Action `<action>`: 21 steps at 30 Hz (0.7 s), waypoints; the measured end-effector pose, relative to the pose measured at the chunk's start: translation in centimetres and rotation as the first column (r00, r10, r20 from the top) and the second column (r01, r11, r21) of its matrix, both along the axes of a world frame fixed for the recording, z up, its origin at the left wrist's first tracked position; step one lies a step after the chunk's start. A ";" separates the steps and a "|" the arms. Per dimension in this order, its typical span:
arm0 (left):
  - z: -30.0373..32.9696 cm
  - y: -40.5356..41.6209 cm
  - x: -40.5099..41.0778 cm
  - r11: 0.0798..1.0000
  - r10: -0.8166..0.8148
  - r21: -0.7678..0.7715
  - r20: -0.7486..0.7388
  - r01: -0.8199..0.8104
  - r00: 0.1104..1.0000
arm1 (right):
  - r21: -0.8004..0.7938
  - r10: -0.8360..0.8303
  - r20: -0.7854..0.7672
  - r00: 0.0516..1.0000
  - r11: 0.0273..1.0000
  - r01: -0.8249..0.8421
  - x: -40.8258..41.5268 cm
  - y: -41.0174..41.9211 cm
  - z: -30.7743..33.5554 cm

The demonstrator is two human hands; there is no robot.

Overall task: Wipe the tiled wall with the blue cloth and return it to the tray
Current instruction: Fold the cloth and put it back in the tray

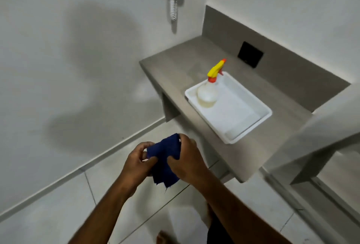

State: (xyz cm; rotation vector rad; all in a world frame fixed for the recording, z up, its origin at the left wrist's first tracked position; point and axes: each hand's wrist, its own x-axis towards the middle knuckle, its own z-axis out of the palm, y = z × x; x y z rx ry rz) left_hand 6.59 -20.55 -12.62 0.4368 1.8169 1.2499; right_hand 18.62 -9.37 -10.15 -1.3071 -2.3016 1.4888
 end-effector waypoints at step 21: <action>-2.4 29.4 7.5 0.835 -0.521 -0.531 -0.675 0.145 0.522 | 0.119 -0.161 0.147 0.976 0.982 0.144 7.2 26.6 -4.1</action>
